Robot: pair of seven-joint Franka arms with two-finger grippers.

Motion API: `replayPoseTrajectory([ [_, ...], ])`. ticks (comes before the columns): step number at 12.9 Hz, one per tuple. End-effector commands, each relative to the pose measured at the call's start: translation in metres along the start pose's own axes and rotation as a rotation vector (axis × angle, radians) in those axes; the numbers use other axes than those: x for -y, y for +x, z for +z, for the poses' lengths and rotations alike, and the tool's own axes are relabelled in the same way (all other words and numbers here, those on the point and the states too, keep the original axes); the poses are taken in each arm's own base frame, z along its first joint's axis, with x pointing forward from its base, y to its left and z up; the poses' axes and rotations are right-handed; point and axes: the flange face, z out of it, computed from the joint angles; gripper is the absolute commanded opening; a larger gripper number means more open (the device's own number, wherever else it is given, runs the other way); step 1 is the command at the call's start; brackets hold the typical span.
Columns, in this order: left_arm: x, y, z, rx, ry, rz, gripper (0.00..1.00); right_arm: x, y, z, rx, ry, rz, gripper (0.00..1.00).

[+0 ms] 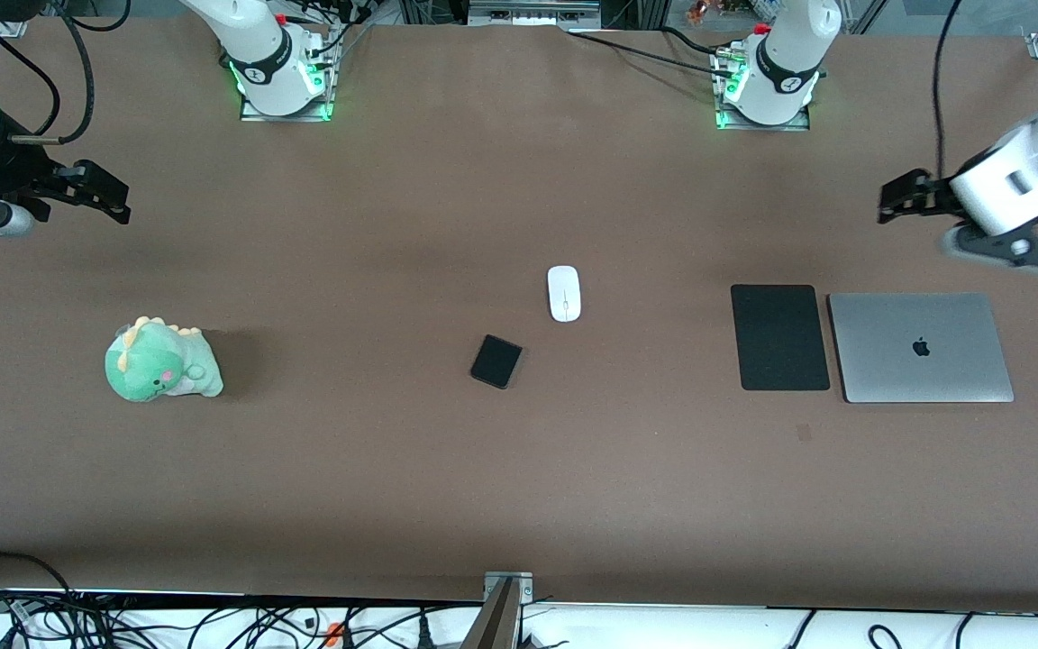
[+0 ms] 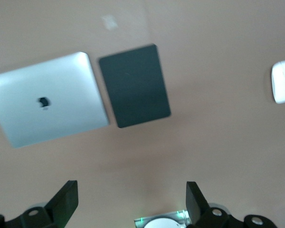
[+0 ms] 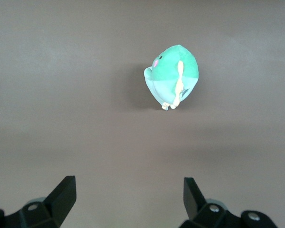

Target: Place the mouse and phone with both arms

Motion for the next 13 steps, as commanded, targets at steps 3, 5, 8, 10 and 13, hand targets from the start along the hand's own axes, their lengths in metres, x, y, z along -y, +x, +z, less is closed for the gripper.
replayPoseTrajectory([
  [3,-0.098,0.09,0.1,0.047,-0.046,-0.01,1.0,0.001,0.0,-0.005,0.003,-0.018,-0.009,1.0],
  [5,-0.157,0.117,0.136,-0.009,-0.045,-0.056,1.0,0.002,0.0,-0.005,0.002,-0.024,-0.01,1.0],
  [8,-0.241,0.145,0.193,-0.103,-0.054,-0.169,1.0,0.002,0.0,-0.004,0.003,-0.029,-0.012,1.0],
  [10,-0.281,0.149,0.229,-0.151,0.022,-0.194,1.0,0.003,0.0,-0.004,0.003,-0.029,-0.014,1.0],
  [13,-0.325,0.154,0.285,-0.191,0.018,-0.246,1.0,0.003,0.0,-0.004,0.003,-0.029,-0.015,1.0],
])
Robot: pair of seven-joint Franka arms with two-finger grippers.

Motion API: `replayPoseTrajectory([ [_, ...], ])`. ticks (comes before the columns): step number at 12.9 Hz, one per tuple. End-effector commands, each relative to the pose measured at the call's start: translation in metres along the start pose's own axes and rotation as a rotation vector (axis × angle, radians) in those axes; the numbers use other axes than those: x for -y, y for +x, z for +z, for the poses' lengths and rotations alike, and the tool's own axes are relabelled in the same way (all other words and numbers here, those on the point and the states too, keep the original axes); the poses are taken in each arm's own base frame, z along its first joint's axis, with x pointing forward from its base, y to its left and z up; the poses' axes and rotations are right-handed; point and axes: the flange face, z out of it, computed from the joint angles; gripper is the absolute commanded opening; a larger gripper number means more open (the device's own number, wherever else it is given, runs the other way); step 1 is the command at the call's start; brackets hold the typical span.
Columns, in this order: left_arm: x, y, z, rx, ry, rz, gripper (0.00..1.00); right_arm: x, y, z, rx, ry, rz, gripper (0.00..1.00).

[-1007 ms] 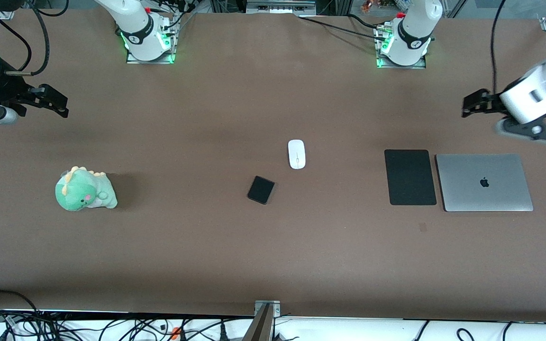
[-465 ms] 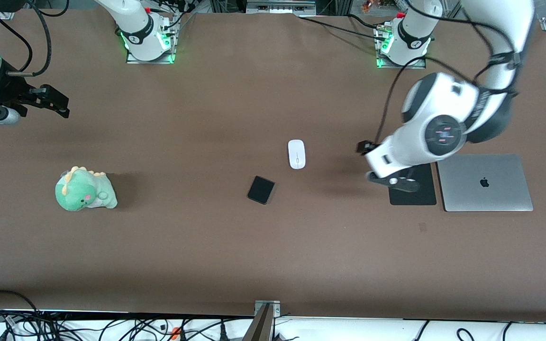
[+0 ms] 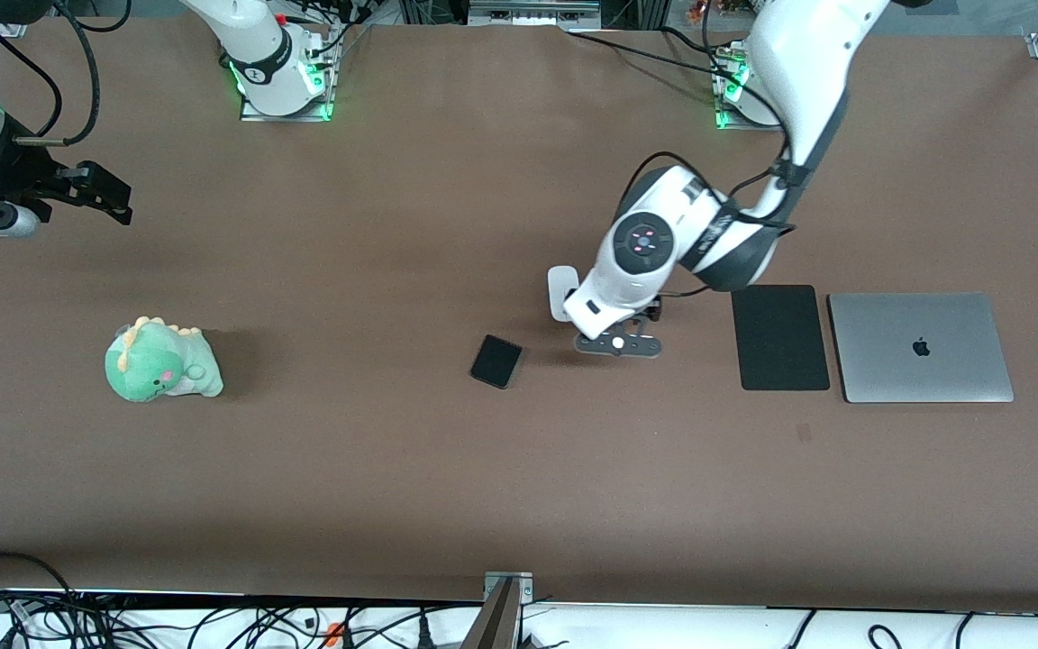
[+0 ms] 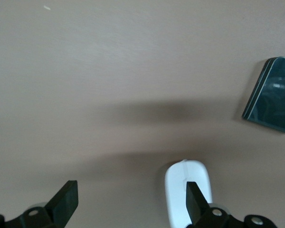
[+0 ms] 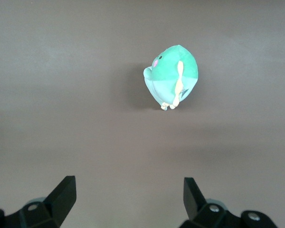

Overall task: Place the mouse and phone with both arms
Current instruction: 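Reach the left gripper to the white mouse and grasp it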

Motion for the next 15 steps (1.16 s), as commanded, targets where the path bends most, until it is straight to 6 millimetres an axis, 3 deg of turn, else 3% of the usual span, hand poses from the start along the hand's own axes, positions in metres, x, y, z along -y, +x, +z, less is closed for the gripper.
replayPoseTrajectory([
  [1,-0.022,-0.002,0.037,-0.045,0.022,-0.018,1.0,0.0,0.0,-0.005,0.003,-0.019,-0.007,1.0],
  [3,-0.044,-0.016,0.055,-0.051,0.01,-0.035,1.0,0.001,0.0,-0.005,0.003,-0.019,-0.008,1.0],
  [7,-0.065,-0.046,0.076,-0.02,0.035,-0.012,1.0,0.0,0.0,-0.005,0.003,-0.019,-0.007,1.0],
  [10,-0.061,-0.054,0.089,0.002,0.056,-0.007,1.0,0.0,0.0,-0.005,0.003,-0.019,-0.007,1.0],
  [15,-0.058,-0.053,0.086,0.005,0.065,-0.017,1.0,-0.001,0.001,-0.01,-0.008,-0.018,-0.003,1.0],
])
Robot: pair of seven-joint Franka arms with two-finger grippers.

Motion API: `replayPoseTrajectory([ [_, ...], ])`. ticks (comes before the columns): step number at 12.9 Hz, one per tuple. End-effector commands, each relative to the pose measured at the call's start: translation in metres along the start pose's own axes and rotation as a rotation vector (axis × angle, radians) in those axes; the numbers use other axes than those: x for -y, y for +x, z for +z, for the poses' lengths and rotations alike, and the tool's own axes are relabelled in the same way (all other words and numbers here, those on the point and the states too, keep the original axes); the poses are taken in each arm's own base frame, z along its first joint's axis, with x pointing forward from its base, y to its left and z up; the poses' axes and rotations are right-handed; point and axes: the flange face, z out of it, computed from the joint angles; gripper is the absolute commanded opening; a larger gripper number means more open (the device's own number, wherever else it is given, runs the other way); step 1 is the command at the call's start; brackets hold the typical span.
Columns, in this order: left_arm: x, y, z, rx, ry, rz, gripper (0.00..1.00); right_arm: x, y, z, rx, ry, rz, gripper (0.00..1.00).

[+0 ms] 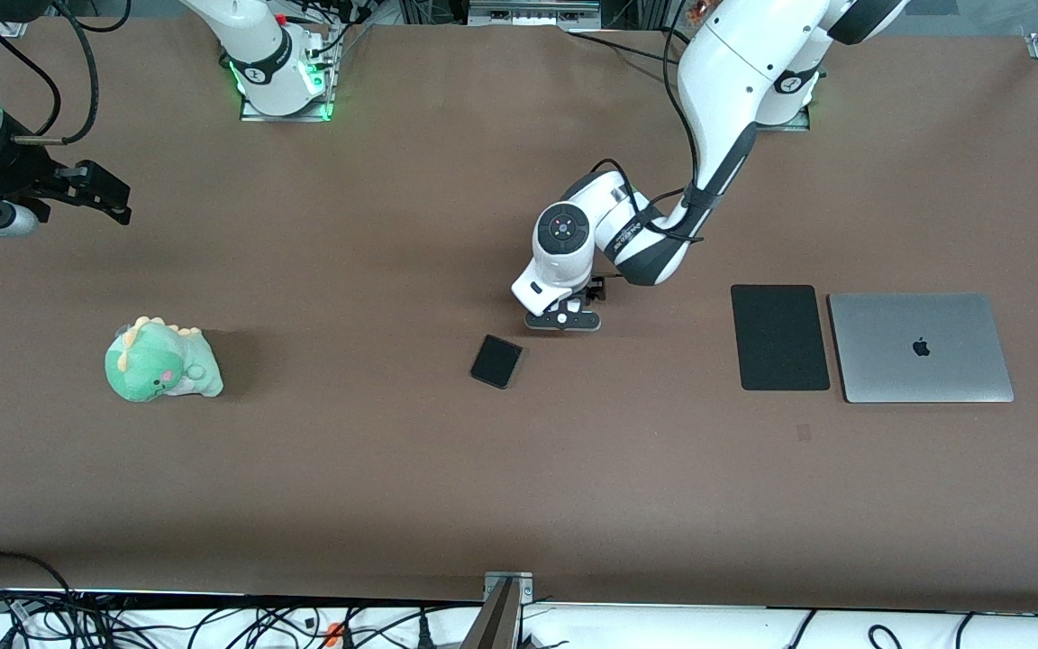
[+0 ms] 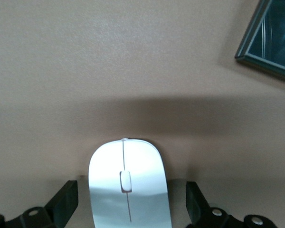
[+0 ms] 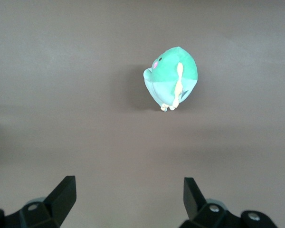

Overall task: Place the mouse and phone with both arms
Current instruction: 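Reach the left gripper to the white mouse and grasp it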

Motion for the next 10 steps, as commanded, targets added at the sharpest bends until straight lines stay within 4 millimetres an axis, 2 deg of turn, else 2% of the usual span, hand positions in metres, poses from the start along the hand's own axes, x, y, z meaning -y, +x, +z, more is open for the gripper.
replayPoseTrajectory([
  [1,0.002,-0.001,-0.005,-0.016,0.023,-0.002,1.0,0.0,0.0,-0.007,-0.001,-0.019,-0.012,1.0],
  [2,0.001,-0.002,-0.005,-0.016,0.023,0.001,1.0,0.0,0.0,-0.008,-0.004,-0.015,-0.009,1.0],
  [3,-0.001,-0.003,-0.005,-0.021,0.027,0.01,0.6,-0.001,0.0,-0.008,-0.004,-0.013,-0.018,1.0],
  [4,-0.003,-0.005,-0.005,-0.022,0.029,0.014,0.31,0.001,0.0,-0.006,0.003,-0.004,-0.009,1.0],
  [5,-0.004,-0.006,-0.005,-0.021,0.028,0.014,0.28,0.006,0.0,-0.003,0.007,-0.002,-0.015,1.0],
  [7,0.001,0.0,-0.011,-0.027,0.023,0.005,0.25,0.029,0.003,0.005,0.016,0.023,-0.053,1.0],
  [8,0.006,0.005,-0.022,-0.035,0.024,-0.003,0.25,0.038,0.006,0.01,0.025,0.06,-0.062,1.0],
  [9,0.017,0.014,-0.035,-0.027,0.042,-0.017,0.25,0.05,0.01,0.016,0.025,0.09,-0.073,1.0],
  [10,0.036,0.028,-0.057,-0.026,0.056,-0.048,0.25,0.064,0.014,0.023,0.025,0.093,-0.095,1.0],
])
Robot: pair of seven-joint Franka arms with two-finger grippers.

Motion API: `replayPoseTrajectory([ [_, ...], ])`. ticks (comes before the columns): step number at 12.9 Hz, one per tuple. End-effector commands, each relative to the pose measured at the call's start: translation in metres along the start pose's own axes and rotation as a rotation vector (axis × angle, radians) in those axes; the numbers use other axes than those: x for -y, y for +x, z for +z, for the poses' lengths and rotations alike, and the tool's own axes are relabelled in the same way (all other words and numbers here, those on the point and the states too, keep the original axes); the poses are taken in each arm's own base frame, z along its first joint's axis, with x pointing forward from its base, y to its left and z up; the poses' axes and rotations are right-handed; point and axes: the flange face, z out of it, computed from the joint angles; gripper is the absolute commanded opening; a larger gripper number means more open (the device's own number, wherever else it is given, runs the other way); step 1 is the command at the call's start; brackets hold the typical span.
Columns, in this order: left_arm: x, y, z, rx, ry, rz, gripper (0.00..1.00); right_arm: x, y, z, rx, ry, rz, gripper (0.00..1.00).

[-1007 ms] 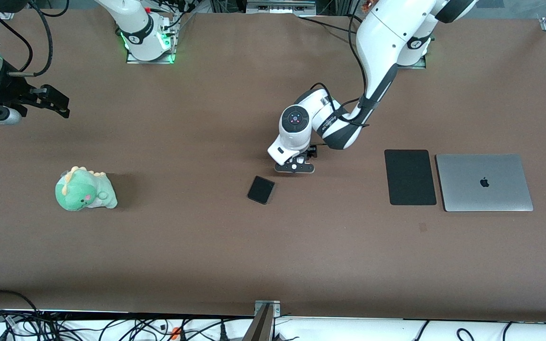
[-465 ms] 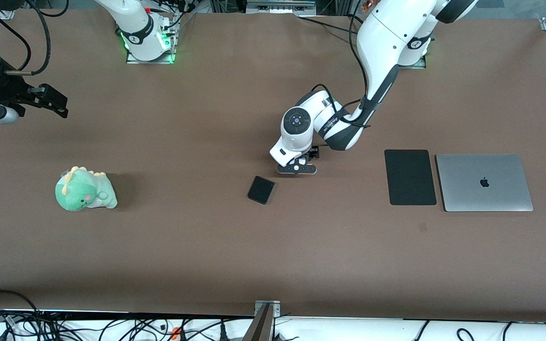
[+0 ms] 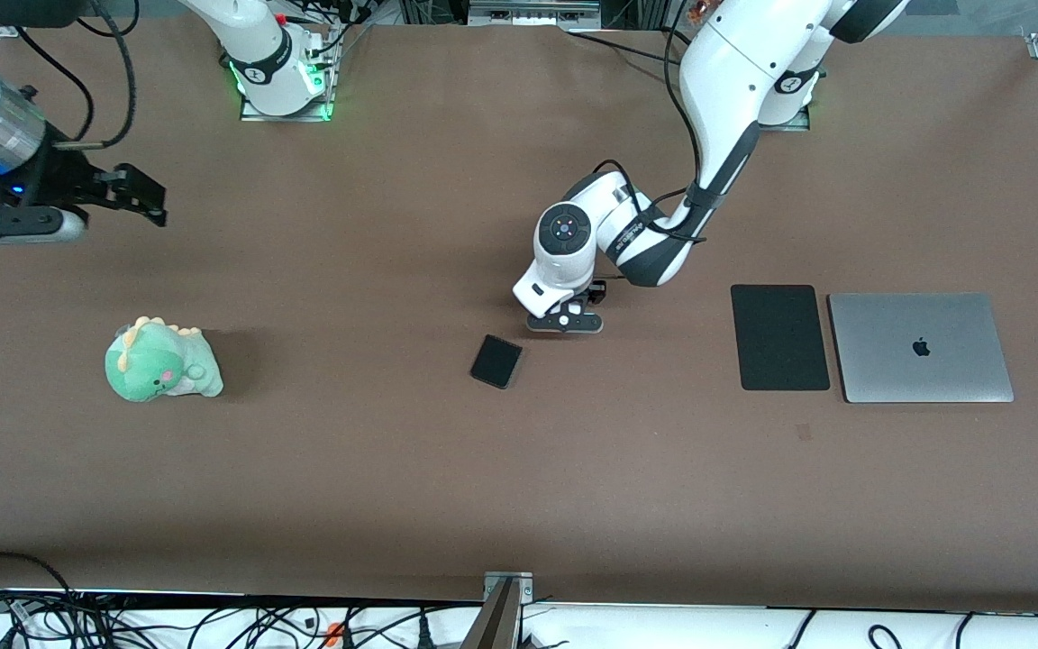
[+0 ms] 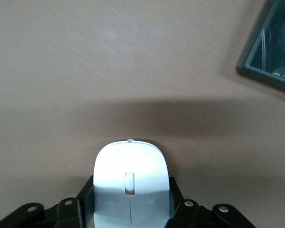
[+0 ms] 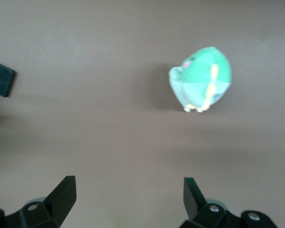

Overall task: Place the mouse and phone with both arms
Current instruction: 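Carry the mouse onto the mouse pad while the right gripper grasps the phone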

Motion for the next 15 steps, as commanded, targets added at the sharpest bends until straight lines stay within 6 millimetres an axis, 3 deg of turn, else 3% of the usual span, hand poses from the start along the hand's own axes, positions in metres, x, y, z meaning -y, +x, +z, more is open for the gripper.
replayPoseTrajectory([
  [1,0.052,0.032,-0.062,-0.006,0.056,-0.036,0.25,0.032,0.015,0.019,-0.001,0.026,-0.054,1.0],
  [3,0.113,0.059,-0.107,0.015,0.061,0.007,0.26,0.057,0.031,0.047,0.006,0.02,-0.068,1.0],
  [5,0.177,0.082,-0.138,0.059,0.062,0.07,0.27,0.079,0.049,0.082,0.02,0.011,0.063,1.0],
  [7,0.252,0.102,-0.144,0.12,0.061,0.132,0.29,0.113,0.066,0.124,0.007,0.008,0.198,1.0],
  [10,0.357,0.126,-0.115,0.152,0.031,0.171,0.31,0.185,0.09,0.202,-0.032,0.017,0.395,1.0],
  [11,0.374,0.13,-0.095,0.157,0.018,0.162,0.31,0.205,0.103,0.226,-0.044,0.021,0.465,1.0],
  [12,0.377,0.128,-0.08,0.139,0.011,0.159,0.3,0.233,0.116,0.246,-0.057,0.028,0.525,1.0],
  [13,0.379,0.126,-0.07,0.127,0.014,0.159,0.3,0.259,0.126,0.27,-0.064,0.03,0.578,1.0],
  [15,0.405,0.124,-0.046,0.1,0.038,0.155,0.3,0.305,0.141,0.313,-0.109,0.072,0.669,1.0],
])
